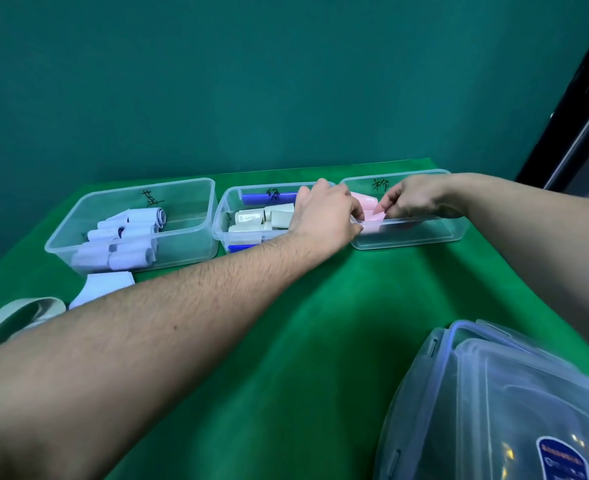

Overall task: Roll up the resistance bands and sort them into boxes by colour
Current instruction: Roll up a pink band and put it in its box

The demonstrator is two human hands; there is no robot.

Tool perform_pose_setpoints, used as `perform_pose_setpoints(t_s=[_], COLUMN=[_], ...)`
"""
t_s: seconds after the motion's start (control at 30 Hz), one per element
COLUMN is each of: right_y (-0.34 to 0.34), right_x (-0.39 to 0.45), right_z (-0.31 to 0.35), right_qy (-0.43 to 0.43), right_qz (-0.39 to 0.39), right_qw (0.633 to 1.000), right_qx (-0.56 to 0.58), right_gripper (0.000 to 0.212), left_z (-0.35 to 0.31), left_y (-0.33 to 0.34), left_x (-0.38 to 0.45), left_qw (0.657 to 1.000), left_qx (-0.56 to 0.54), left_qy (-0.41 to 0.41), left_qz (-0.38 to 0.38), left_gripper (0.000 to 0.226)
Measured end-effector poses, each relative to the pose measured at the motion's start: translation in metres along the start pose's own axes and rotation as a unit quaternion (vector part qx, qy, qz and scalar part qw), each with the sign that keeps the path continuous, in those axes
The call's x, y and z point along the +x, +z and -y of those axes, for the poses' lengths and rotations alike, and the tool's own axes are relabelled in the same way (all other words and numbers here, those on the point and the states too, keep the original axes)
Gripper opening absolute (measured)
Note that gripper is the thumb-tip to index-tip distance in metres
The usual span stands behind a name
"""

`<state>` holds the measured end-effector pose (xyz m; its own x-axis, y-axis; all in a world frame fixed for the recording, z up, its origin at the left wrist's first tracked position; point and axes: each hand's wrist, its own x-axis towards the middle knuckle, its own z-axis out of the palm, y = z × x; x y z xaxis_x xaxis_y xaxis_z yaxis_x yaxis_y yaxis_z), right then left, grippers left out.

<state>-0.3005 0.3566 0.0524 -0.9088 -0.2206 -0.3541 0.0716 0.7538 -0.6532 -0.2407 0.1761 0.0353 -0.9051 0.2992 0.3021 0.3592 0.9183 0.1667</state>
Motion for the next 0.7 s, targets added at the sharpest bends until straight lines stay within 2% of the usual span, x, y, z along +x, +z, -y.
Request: perform_pose_setpoints(t_s=[0.2,0.33,0.6,0.7], right_y=[0.004,0.006,0.006,0.003], right_x=[0.004,0.012,0.013,0.012], right_z=[0.012,0.011,0.01,0.007], right_qy=[0.064,0.096,0.095,0.101], right_qz=[0.051,0.027,0.047,0.032], right_qw=[0.996,0.993,0.992,0.991], right_qx=[-0.02,-0.061,-0.065,-0.076], right_gripper=[0.018,0.025,0.033,0.038], left_z=[0.001,0.001,0.001,0.003], left_y=[0.0,0.001,0.0,0.0], left_x=[0.003,0.004,0.004,0.004], left_qw=[1.0,1.0,1.0,1.0], left_qx=[0.004,0.005,0.013,0.015], left_qy=[0.0,0.001,0.005,0.006], left_qz=[-0.001,0.0,0.008,0.006], left_gripper=[0.016,0.015,0.018,0.021])
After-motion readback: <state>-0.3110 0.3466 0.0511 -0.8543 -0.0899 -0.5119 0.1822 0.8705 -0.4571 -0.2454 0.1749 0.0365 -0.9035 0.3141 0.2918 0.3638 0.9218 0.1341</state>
